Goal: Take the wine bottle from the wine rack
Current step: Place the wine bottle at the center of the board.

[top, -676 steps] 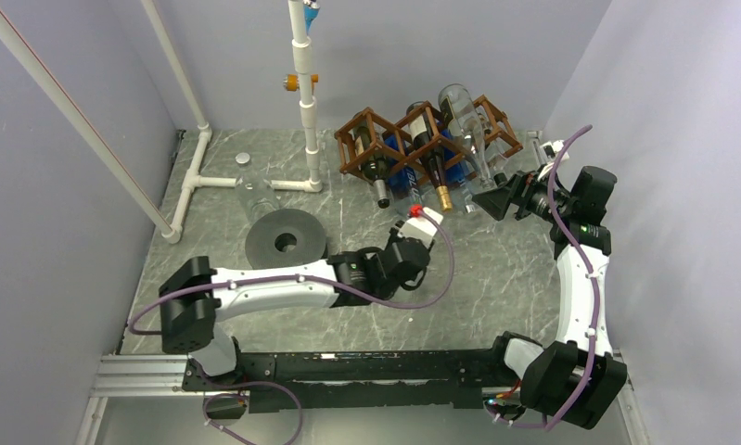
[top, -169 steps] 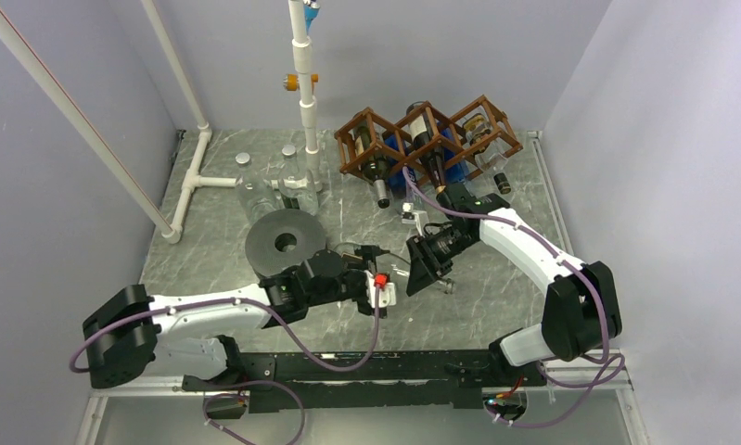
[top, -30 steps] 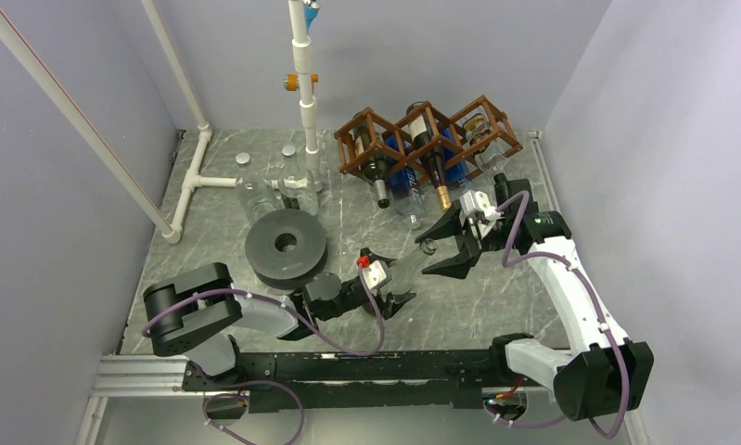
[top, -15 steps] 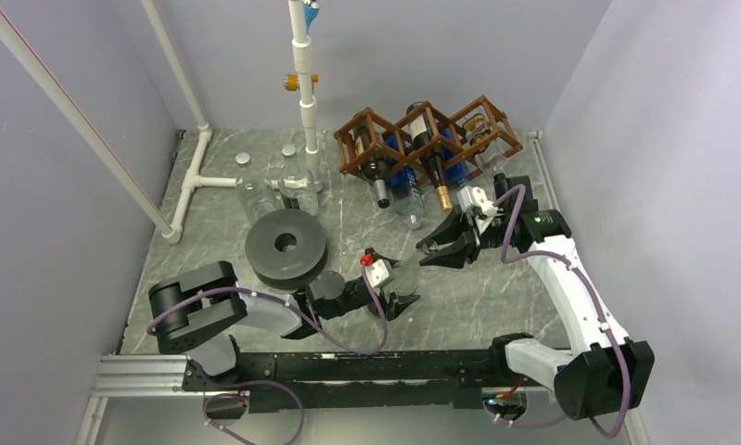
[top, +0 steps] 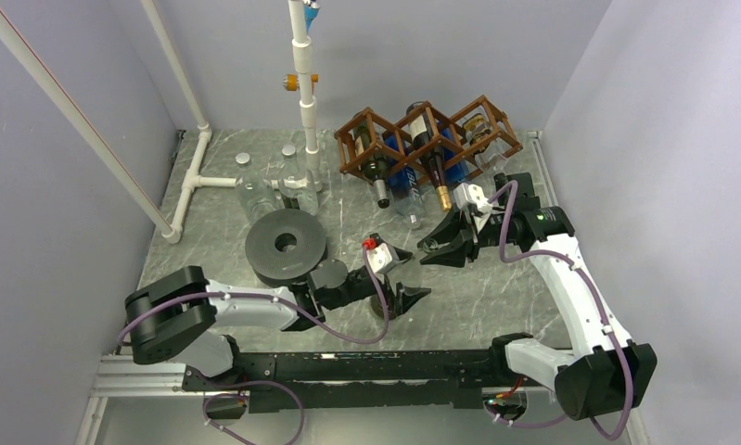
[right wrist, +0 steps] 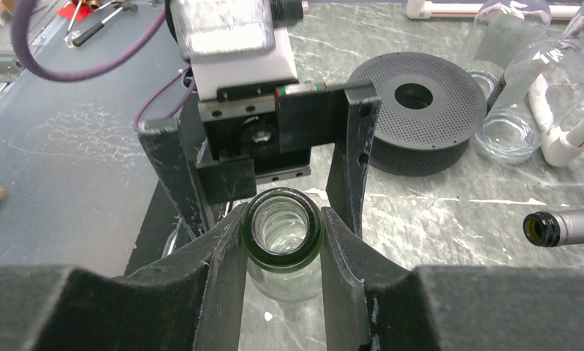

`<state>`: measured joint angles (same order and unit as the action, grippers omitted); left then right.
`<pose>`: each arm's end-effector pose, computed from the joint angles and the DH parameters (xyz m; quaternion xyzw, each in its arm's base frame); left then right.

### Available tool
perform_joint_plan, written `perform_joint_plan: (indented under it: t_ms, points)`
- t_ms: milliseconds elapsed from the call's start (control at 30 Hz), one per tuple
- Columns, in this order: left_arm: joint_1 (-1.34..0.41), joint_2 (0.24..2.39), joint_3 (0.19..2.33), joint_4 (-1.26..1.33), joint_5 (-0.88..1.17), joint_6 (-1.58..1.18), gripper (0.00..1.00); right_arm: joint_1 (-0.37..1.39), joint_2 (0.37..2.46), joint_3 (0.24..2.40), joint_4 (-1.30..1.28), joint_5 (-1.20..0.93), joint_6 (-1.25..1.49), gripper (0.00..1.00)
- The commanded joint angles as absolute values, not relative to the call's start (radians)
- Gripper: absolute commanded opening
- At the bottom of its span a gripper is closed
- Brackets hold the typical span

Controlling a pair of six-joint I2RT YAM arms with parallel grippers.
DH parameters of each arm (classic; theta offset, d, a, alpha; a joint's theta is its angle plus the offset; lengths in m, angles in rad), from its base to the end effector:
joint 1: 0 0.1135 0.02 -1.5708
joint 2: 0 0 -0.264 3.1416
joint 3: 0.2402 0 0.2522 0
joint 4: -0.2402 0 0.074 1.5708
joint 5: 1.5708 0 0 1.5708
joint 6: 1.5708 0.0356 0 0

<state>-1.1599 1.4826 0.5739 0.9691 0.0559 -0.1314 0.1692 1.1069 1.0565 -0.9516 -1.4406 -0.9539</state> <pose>0.1196 -0.2795 0.2268 0.3547 0.5865 -0.4533 0.5698 0.1832 0.0671 0.3309 -0.5408 0.5121 0.5044 0.4369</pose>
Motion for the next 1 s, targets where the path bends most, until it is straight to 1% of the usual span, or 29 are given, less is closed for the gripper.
perform_joint_plan:
  t_ms: [0, 333, 500, 600, 967]
  points:
    - [-1.160, 1.407, 0.629, 0.867, 0.077, -0.167, 0.99, 0.171, 1.087, 1.124, -0.997, -1.455, -1.025, 0.00]
    - [-1.156, 1.320, 0.721, 0.641, 0.093, -0.176, 1.00, 0.172, 1.086, 1.150, -1.047, -1.445, -1.057, 0.00]
    - [-1.157, 1.309, 0.758, 0.590, 0.081, -0.171, 0.99, 0.172, 1.084, 1.144, -1.022, -1.442, -1.029, 0.00]
    - [-1.157, 1.307, 0.768, 0.581, 0.077, -0.172, 0.97, 0.173, 1.083, 1.139, -1.003, -1.438, -1.008, 0.00]
    - [-1.171, 1.310, 0.802, 0.602, 0.052, -0.101, 0.81, 0.176, 1.085, 1.124, -0.957, -1.430, -0.956, 0.00]
